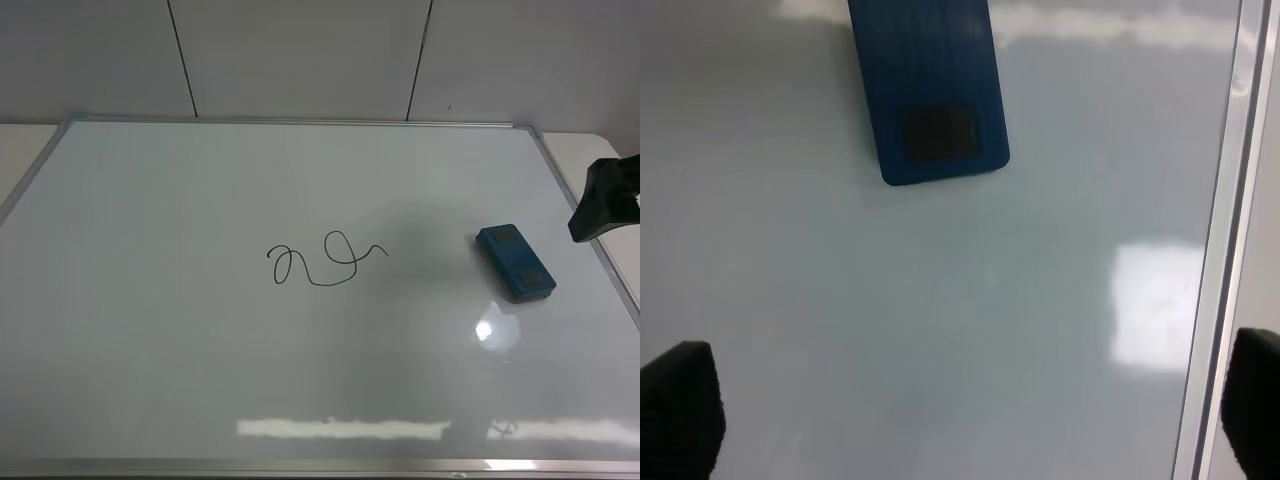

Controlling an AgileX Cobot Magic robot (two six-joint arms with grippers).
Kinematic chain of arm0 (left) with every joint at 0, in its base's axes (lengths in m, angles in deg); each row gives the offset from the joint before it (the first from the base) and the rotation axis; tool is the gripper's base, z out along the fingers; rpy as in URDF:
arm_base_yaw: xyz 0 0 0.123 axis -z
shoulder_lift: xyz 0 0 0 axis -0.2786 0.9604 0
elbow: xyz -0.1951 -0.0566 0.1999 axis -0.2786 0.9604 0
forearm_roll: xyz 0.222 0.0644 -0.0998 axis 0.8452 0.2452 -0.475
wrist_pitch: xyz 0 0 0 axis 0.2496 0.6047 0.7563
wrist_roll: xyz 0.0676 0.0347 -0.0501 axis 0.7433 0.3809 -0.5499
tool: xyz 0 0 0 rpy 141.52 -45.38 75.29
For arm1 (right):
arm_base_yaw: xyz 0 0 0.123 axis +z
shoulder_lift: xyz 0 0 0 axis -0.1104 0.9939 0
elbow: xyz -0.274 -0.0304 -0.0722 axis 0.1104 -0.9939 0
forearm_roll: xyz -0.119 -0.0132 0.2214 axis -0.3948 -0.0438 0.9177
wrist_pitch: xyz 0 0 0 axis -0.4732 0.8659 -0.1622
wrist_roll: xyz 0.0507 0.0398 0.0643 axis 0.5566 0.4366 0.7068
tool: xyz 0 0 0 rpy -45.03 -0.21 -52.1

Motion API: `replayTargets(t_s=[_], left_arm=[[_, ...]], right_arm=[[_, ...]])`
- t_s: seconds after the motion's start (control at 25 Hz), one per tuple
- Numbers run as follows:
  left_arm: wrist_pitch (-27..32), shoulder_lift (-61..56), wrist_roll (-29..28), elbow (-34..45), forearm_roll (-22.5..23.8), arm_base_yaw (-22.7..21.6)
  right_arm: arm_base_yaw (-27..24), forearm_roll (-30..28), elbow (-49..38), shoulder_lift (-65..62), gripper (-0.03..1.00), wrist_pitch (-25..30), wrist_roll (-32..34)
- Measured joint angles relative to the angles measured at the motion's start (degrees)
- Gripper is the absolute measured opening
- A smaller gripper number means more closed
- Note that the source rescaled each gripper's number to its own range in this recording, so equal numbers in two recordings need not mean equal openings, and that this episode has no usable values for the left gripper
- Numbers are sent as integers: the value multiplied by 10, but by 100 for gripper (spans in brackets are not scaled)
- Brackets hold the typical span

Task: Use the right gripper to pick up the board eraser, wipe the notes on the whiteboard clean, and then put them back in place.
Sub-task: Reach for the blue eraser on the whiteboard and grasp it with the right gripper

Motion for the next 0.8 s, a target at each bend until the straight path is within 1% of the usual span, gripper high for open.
replayTargets(t_s=[0.16, 0.48, 0.64, 0.8], left_arm=[[0, 0, 0, 0, 0, 0], [0, 0, 0, 0, 0, 0], [0, 0, 0, 0, 0, 0], [0, 0, 0, 0, 0, 0]], right_arm=[[0, 0, 21, 37, 100, -11, -25], [0, 0, 64, 103, 100, -26, -39], [0, 2, 65, 136, 100, -59, -41], [0, 20, 65, 171, 100, -83, -62]])
